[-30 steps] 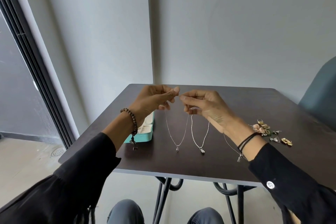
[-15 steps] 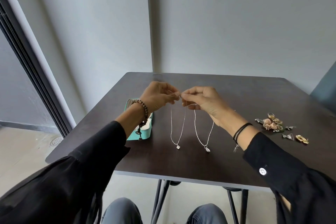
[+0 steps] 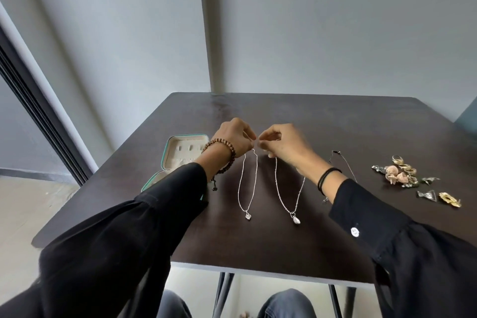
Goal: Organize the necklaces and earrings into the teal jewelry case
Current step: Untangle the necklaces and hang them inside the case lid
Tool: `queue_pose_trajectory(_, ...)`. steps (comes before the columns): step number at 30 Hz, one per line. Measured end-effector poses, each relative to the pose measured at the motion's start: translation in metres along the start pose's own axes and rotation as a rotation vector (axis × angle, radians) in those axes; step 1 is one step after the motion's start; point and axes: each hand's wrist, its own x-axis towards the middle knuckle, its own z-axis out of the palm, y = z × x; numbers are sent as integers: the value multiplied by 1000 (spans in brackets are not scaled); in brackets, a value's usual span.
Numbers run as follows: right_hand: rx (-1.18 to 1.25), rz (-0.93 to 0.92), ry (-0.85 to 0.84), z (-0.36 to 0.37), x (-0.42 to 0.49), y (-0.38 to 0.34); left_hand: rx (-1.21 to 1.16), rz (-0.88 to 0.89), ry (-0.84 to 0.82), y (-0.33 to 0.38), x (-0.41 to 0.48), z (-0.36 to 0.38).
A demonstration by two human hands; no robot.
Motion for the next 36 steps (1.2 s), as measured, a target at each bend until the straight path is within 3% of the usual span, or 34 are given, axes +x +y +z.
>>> queue_pose_trajectory(6,-112,-53,51,-43,-13,10,-64,64,-37,26,-3,13)
queue_pose_trajectory(18,-446,9,154,-132,-25,54,-102,126,-140,95,-2,69)
queue_pose_trajectory(27,-577,64,112,-133,-23,66,82,124,-162,115,-8,101)
queue_pose_trajectory(36,-732,83,49,-126,-24,61,92,81,-133,110,-9,105)
